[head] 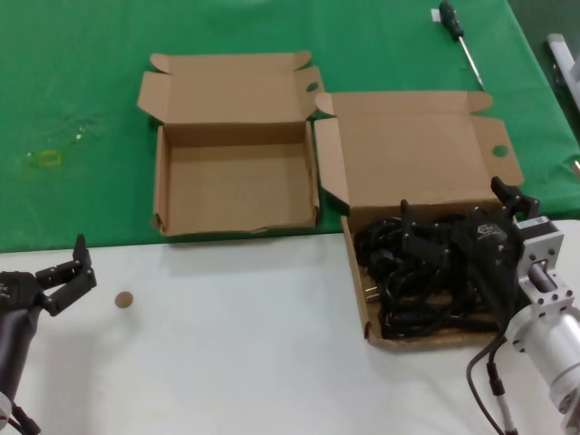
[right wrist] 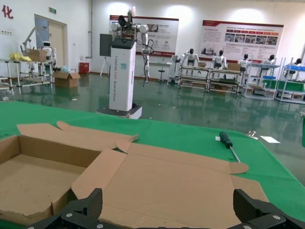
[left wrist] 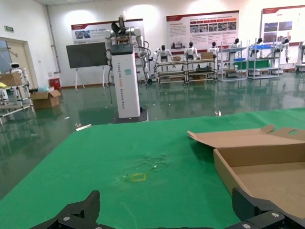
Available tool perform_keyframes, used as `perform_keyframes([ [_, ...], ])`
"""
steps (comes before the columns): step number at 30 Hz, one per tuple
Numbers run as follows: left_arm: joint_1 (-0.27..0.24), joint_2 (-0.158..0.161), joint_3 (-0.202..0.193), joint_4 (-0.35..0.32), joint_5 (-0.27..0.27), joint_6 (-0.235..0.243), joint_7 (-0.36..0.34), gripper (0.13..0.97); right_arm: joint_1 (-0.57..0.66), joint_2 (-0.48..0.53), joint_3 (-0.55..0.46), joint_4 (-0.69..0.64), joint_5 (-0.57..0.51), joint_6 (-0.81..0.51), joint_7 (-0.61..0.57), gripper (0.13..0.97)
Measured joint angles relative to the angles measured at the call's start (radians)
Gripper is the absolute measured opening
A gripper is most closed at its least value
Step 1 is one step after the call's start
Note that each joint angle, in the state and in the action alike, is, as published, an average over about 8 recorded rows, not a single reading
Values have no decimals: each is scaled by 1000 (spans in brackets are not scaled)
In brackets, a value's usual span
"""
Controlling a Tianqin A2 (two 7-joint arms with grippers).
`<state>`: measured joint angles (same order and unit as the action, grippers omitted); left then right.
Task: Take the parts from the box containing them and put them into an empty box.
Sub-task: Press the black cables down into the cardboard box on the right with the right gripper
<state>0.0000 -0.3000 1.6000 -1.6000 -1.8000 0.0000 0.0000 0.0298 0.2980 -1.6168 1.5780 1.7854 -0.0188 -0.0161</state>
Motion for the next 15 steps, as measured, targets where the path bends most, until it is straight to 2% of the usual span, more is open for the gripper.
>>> perform_keyframes([
  [15,0,0,0,0,0,0,0,963,0,0,0,0,0,0,0,966],
])
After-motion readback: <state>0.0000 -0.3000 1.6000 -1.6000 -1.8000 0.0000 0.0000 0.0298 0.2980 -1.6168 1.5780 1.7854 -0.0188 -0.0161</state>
